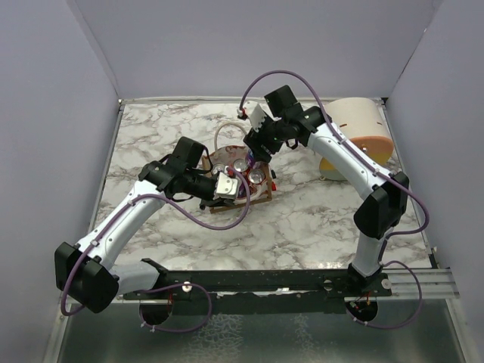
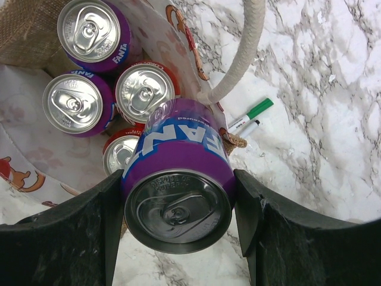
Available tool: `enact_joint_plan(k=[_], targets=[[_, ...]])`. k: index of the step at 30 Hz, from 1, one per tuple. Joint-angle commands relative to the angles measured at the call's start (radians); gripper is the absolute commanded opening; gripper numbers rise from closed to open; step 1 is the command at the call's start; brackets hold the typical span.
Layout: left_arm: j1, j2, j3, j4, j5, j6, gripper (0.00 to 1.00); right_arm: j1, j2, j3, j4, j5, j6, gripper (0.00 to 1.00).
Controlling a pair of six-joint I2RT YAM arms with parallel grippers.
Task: Place the beverage into the canvas bag
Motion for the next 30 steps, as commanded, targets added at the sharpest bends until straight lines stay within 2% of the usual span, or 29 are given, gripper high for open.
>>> enact_joint_plan(k=[1,10,23,30], targets=[[-0.011,-0.029,-0.008,-0.009,0.043,0.014,0.00,0.000,0.001,0.062,0.003,0.105,0.039,0.11],[-0.011,-0.037,-0.020,-0.003,0.045,0.017,0.00,0.006,0.000,0.061,0.000,0.146,0.063,0.11],[-0.016,-0.034,-0.017,-0.006,0.044,0.024,0.00,0.048,0.030,0.081,-0.001,0.338,0.074,0.10],[-0.017,-0.032,-0.017,-0.005,0.043,0.030,0.00,0.052,0.048,0.092,-0.008,0.365,0.074,0.10]])
